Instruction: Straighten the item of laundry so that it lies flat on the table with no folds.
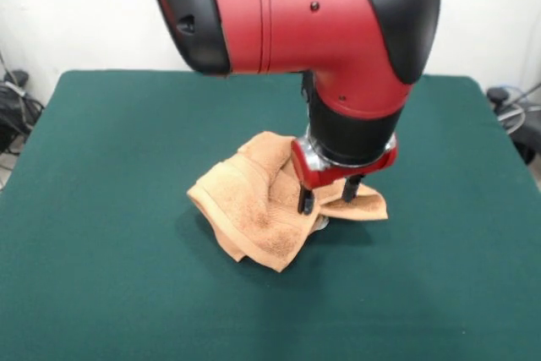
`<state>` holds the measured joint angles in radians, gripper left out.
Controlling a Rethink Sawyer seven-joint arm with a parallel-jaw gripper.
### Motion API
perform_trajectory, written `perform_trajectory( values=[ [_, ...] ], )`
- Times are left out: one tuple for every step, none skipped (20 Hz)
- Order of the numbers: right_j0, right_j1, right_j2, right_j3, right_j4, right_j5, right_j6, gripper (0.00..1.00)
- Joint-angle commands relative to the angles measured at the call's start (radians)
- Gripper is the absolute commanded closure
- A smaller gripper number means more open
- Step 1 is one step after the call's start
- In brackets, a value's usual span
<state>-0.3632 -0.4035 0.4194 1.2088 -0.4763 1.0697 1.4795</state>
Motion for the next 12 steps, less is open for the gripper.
perform_trajectory(
  values=[
    [-0.002,0.095,0.030,-0.072,-0.053,-0.032,-0.130,0.00],
    [-0.003,0.102,0.030,-0.081,-0.056,-0.033,-0.134,0.00],
    [-0.003,0.110,0.030,-0.090,-0.058,-0.035,-0.138,0.00],
    [-0.004,0.114,0.030,-0.095,-0.061,-0.040,-0.141,0.00],
    [-0.004,0.118,0.030,-0.101,-0.064,-0.044,-0.144,0.00],
    [-0.003,0.121,0.029,-0.108,-0.065,-0.043,-0.146,0.00],
    [0.000,0.124,0.028,-0.117,-0.068,-0.043,-0.149,0.00],
    [0.001,0.126,0.028,-0.123,-0.071,-0.043,-0.150,0.00],
    [0.001,0.130,0.029,-0.130,-0.075,-0.046,-0.154,0.00],
    [0.002,0.133,0.029,-0.137,-0.078,-0.048,-0.156,0.00],
    [0.001,0.137,0.029,-0.144,-0.081,-0.049,-0.160,0.00],
    [0.001,0.140,0.030,-0.151,-0.084,-0.050,-0.164,0.00]
  ],
)
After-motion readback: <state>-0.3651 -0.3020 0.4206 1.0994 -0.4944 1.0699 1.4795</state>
